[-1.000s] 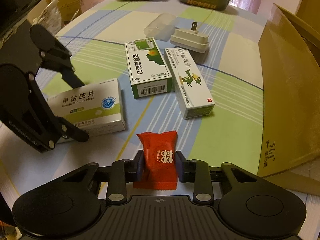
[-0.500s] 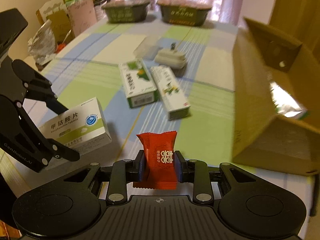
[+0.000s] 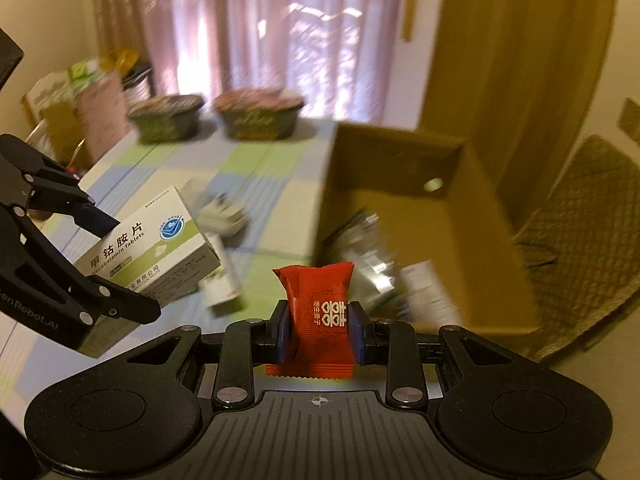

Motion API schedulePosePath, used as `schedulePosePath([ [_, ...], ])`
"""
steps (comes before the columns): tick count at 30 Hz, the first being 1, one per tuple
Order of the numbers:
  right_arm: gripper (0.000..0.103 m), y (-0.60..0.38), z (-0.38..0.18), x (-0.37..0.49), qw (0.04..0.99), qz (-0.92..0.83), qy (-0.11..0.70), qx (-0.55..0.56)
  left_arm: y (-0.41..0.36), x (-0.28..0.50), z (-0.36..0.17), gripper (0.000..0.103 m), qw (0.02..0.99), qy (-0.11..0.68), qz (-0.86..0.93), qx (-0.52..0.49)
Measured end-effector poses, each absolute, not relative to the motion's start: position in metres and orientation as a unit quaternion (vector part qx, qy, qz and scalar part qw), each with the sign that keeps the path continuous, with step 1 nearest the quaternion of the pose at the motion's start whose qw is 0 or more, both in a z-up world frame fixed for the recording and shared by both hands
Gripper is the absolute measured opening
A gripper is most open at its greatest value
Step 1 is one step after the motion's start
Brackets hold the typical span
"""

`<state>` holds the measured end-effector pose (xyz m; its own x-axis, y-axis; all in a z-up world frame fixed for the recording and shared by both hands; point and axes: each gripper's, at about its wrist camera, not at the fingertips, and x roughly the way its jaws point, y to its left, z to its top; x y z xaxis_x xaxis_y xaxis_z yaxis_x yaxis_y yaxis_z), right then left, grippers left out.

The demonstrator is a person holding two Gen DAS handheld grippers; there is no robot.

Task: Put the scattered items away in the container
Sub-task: 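Carry the Mecobalamin box and red candy over the cardboard box, then open both grippers to drop the box and candy into the cardboard box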

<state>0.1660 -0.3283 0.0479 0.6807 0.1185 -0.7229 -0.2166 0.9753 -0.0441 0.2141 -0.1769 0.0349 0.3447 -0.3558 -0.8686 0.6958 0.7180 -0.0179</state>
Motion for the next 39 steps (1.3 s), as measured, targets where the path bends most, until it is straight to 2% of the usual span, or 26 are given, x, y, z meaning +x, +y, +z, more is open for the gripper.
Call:
schedulePosePath([
  [6,0.033,-0.382,0.068,0.186,0.927,0.055,0.368,-0.046,-0.234,0.229,0.063,0.067,0.819,0.444,-0.328,0.154],
  [15,0.033,-0.426,0.070,0.210,0.930,0.039,0.363,-0.027,-0.287,0.258,0.057,0.067,0.825,0.457,-0.313,0.113],
  [39,0.033,-0.459,0.053,0.238,0.933,0.028,0.358,0.005,-0.318,0.302,0.040,0.067,0.851,0.452,-0.269,0.016],
])
